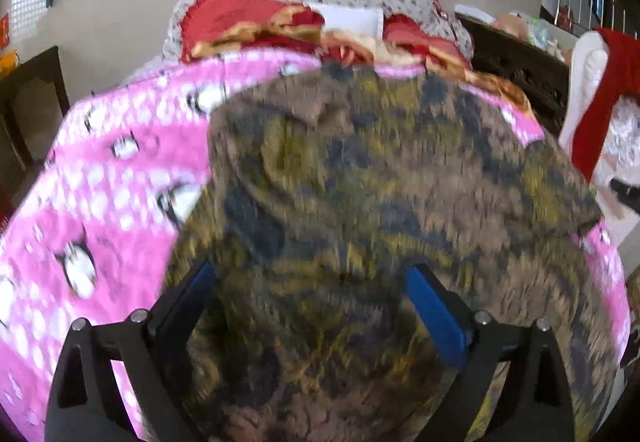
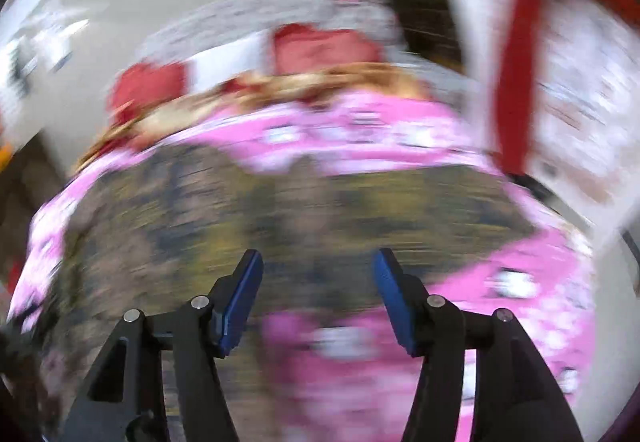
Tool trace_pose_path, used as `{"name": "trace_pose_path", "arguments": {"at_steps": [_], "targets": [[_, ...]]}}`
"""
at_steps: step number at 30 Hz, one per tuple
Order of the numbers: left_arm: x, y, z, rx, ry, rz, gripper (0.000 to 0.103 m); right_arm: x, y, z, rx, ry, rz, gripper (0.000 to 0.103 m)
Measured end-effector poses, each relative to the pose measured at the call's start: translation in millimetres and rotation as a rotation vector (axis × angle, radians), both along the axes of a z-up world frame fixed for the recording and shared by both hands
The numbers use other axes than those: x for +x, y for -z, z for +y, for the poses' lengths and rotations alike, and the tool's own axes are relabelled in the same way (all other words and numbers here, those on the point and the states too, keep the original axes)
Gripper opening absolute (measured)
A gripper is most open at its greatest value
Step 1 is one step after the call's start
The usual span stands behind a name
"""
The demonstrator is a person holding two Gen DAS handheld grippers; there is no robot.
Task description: Fold small clothes
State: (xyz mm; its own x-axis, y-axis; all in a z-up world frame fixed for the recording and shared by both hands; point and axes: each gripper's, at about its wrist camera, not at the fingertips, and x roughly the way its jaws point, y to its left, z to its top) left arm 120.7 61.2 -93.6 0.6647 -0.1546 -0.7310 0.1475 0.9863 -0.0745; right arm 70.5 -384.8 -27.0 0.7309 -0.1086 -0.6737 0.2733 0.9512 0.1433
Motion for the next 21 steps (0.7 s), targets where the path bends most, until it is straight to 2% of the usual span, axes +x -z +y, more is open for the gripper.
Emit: {"name": "trace_pose_path", "arguments": {"at_steps": [1, 2, 3, 5, 9, 11, 14, 17, 21], "targets": [[-5, 6, 0, 0.001, 0.002, 0.027, 0.099, -7, 8, -38, 0.048, 0.088, 0.017, 0.062], [2, 13, -1, 0.002, -0.004, 0.087, 0.099, -13, 18, -69, 0.118, 0.154, 0.032, 0.062], [4, 12, 0, 0.003, -0.009, 0.084, 0.099, -17, 25, -88, 0.175, 0.191, 0.042, 0.062], [7, 13, 1, -0.009, -0.017, 0.087, 0.101, -28, 55, -140, 0.388, 0.272, 0.046, 0.061], [6, 12, 1, -0.002, -0.016, 0.085, 0.101, -41, 97, -196, 0.756, 0.350, -0.076, 0.060], [5, 13, 1, -0.008, -0.019, 0.084, 0.101, -38, 111, -205, 0.859, 0.380, -0.105, 0.060], [5, 14, 1, -0.014, -0.026, 0.083, 0.101, -33, 118, -214, 0.926, 0.390, -0.179, 0.060], [5, 15, 2, -0.009, -0.029, 0.084, 0.101, -28, 118, -220, 0.930, 0.399, -0.234, 0.057], [5, 15, 3, -0.010, -0.029, 0.083, 0.101, -16, 123, -234, 0.952, 0.431, -0.254, 0.044]]}}
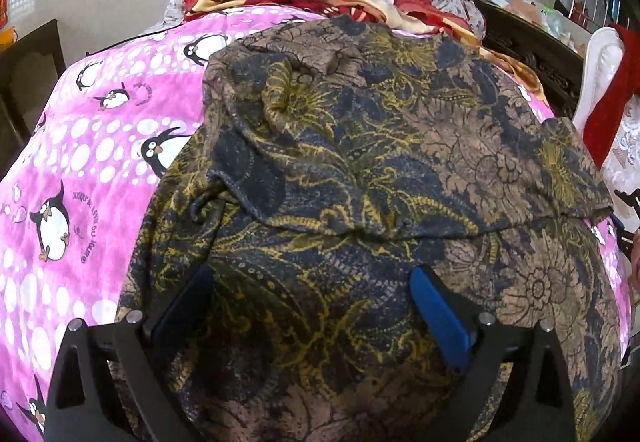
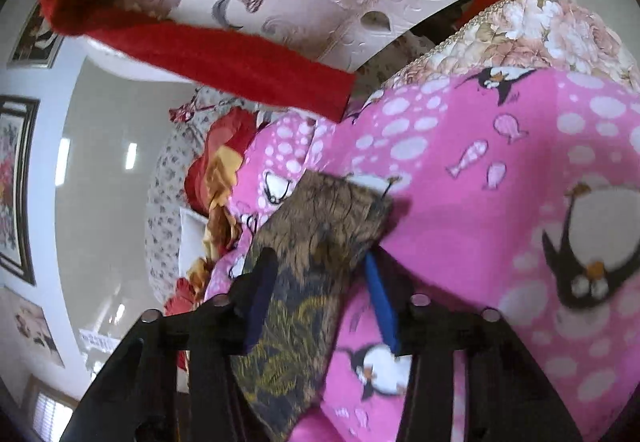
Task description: Fold small clothes
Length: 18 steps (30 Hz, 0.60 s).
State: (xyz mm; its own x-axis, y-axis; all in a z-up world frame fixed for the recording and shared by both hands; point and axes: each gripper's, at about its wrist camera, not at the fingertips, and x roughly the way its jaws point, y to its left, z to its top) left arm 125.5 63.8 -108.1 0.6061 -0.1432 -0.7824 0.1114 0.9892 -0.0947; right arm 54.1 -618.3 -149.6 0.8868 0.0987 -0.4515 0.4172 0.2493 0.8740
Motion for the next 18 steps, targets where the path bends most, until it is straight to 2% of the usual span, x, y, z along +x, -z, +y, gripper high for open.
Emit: {"name": "trace_pose_path", "arguments": {"at_steps": [4, 5, 7, 10, 16, 18], "targets": [[0, 0, 0, 0.001, 0.000, 0.000, 0.101, 14, -3, -3, -0.030, -0.018, 0.051, 0.026], [0, 0, 0, 0.002, 0.000, 0.000, 0.102, 14, -4, -4, -0.043, -0.020, 0.063, 0.014], [0, 0, 0, 0.002, 0.000, 0.001, 0.102, 15, -20, -3, -0.110, -0.027, 0.074, 0.009], [0, 0, 0, -0.003, -0.001, 0.000, 0.102, 17, -82, 7, -0.266, -0.060, -0.015, 0.009], [0, 0, 0, -0.007, -0.002, -0.001, 0.102, 18, -267, 66, -0.642, -0.193, -0.218, 0.009], [0, 0, 0, -0.008, -0.001, -0.001, 0.102, 22, -302, 94, -0.709, -0.250, -0.261, 0.009]]}}
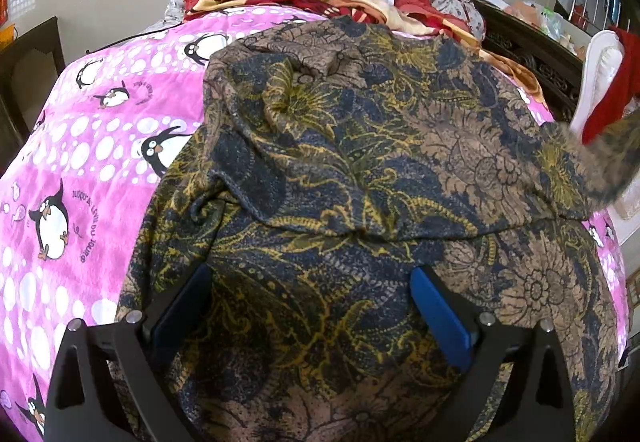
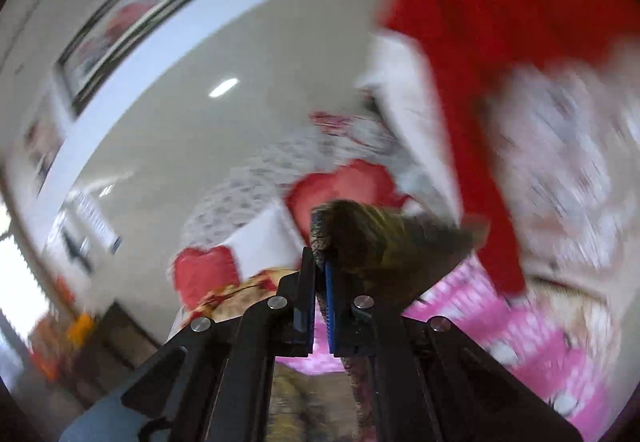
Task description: Fold small clothes
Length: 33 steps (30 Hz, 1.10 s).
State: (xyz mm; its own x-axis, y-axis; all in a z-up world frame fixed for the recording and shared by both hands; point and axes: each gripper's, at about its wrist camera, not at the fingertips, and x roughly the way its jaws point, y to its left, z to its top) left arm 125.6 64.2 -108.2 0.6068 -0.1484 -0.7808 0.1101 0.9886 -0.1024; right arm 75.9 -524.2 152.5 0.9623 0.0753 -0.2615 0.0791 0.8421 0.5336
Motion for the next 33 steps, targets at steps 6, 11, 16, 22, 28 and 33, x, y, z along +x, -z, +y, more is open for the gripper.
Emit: {"name": "trace_pose_path", "arguments": {"at_steps": [6, 11, 16, 22, 28, 33], "targets": [[1, -24, 17, -0.132, -0.016, 0.008, 0.100, 41, -20, 135, -0.092, -0.286, 0.011, 0.009], [8, -72, 40, -0.244, -0.043, -0.061, 0.100, 86, 76, 277, -0.117, -0.520, 0.140, 0.009], [20, -78, 42, -0.271, 0.030, -0.034, 0.100, 101, 209, 372, -0.098, -0.597, 0.359, 0.009], [33, -56, 13, -0.322, 0.140, 0.033, 0.100, 73, 253, 400, -0.278, -0.552, 0.435, 0.015], [52, -38, -35, -0.317, 0.270, 0.081, 0.100, 32, 236, 380, -0.472, -0.523, 0.466, 0.031], [64, -13, -41, -0.407, 0.284, 0.158, 0.098, 5, 250, 348, -0.499, -0.486, 0.525, 0.031]]}}
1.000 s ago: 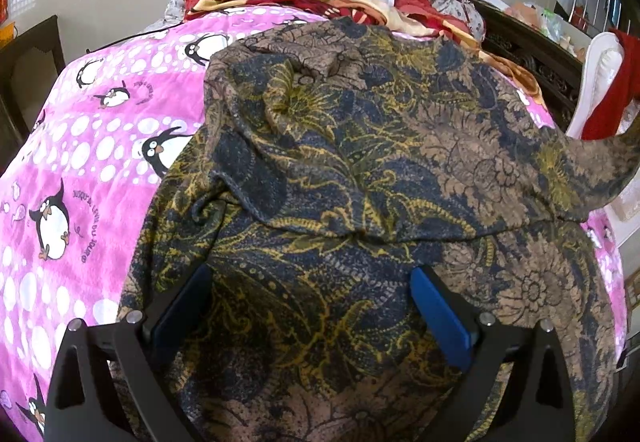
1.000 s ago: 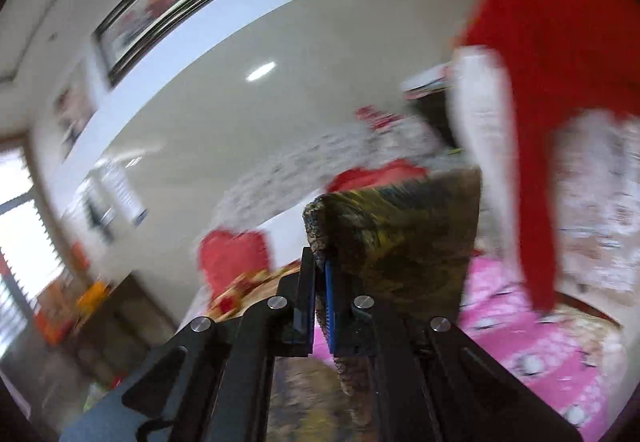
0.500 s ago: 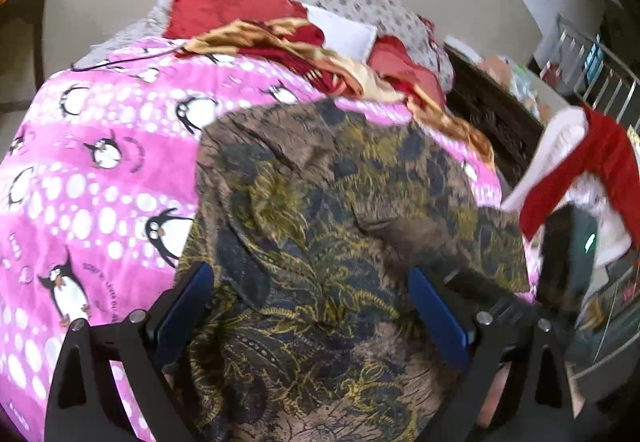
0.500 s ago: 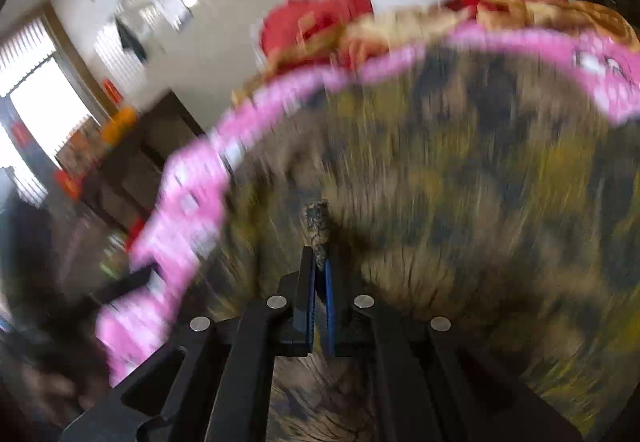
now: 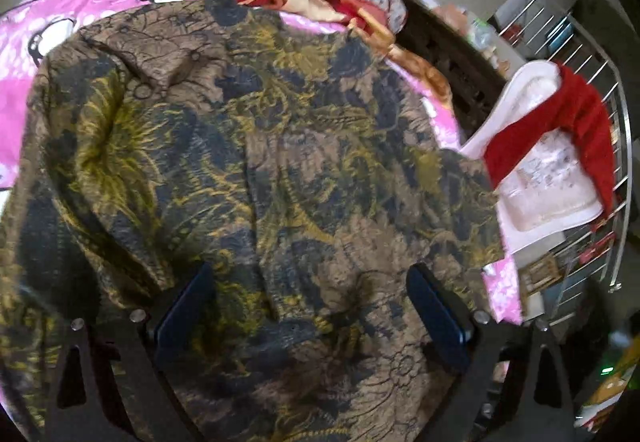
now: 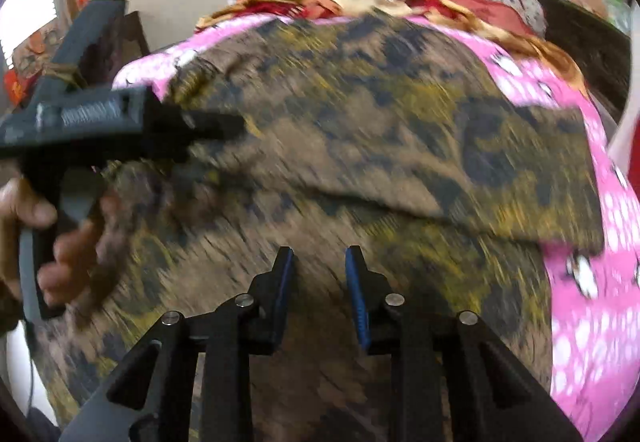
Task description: Fold small clothes
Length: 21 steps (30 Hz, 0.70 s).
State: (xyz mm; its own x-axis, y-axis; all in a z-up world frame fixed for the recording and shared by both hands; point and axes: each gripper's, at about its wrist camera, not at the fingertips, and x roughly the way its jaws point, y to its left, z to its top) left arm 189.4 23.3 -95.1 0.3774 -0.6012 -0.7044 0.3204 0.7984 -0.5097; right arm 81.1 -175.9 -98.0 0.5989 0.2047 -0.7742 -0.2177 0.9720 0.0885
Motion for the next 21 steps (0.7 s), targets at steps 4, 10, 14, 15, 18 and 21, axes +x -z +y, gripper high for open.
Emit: {"name": "trace_pose_path", "arguments": {"at_steps": [4, 10, 14, 15, 18, 21], "targets": [[-1, -7, -5, -0.124, 0.065, 0.021, 0.094, -8, 4, -5, 0.012, 0.014, -0.035, 0.031], [31, 4, 1, -0.110, -0.017, 0.083, 0.079, -9, 6, -7, 0.031, 0.022, -0.049, 0.031], [36, 5, -2, -0.129, -0.020, 0.109, 0.077, -8, 6, -8, 0.037, 0.031, -0.050, 0.031], [35, 3, -4, -0.119, -0.015, 0.101, 0.071, -8, 6, -8, 0.037, 0.030, -0.050, 0.031], [34, 1, -7, -0.085, -0.034, 0.110, 0.017, -8, 6, -8, 0.039, 0.031, -0.051, 0.031], [29, -5, -7, -0.002, -0.092, 0.095, 0.005, -7, 7, -9, 0.044, 0.034, -0.048, 0.031]]}}
